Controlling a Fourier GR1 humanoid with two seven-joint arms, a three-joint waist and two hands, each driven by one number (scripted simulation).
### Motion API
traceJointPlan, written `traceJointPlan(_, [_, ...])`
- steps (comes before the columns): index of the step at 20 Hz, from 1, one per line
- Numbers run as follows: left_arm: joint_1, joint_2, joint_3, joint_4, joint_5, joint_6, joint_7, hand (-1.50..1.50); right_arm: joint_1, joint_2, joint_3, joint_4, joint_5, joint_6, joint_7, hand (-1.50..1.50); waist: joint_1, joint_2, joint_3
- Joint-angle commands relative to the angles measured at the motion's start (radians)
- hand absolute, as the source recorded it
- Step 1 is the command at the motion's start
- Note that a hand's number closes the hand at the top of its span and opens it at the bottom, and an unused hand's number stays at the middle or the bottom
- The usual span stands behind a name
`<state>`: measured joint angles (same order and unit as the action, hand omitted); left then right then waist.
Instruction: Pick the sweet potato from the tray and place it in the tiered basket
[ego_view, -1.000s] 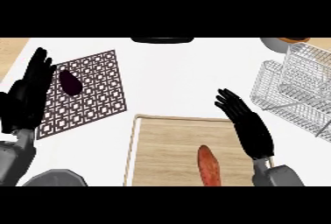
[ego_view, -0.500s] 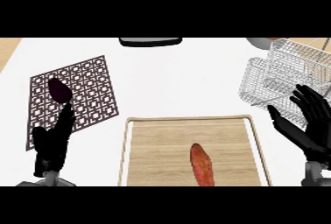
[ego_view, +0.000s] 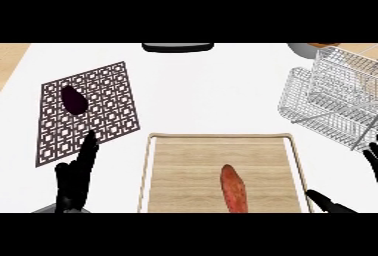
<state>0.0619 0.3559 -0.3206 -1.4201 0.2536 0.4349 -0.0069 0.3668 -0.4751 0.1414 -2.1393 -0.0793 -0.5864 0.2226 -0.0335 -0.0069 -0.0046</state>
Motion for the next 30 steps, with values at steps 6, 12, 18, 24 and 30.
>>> traceJointPlan(6, [-0.006, -0.001, -0.026, -0.006, -0.029, -0.011, 0.002, 0.00, 0.150, -0.376, 0.106, -0.266, 0.236, 0.179, 0.443, -1.50, 0.029, 0.008, -0.005])
traceJointPlan(12, [-0.030, -0.038, -0.041, 0.035, -0.048, -0.004, -0.004, 0.00, 0.082, -0.492, 0.140, -0.392, 0.440, 0.236, 0.805, -1.50, 0.045, 0.013, -0.004])
traceJointPlan(18, [-0.023, -0.032, -0.027, 0.012, -0.036, -0.027, 0.007, 0.00, -0.123, -0.486, 0.269, -0.327, 0.510, 0.243, 1.011, -1.50, 0.066, 0.011, -0.001])
traceJointPlan(24, [-0.048, -0.057, -0.044, 0.031, -0.060, -0.014, 0.019, 0.00, -0.258, -0.457, 0.410, -0.235, 0.576, 0.326, 1.120, -1.50, 0.068, 0.011, -0.002])
traceJointPlan(30, [-0.058, -0.035, -0.004, 0.066, -0.041, -0.049, 0.005, 0.00, -0.338, -0.372, 0.533, -0.162, 0.620, 0.447, 1.235, -1.50, 0.062, 0.011, -0.002])
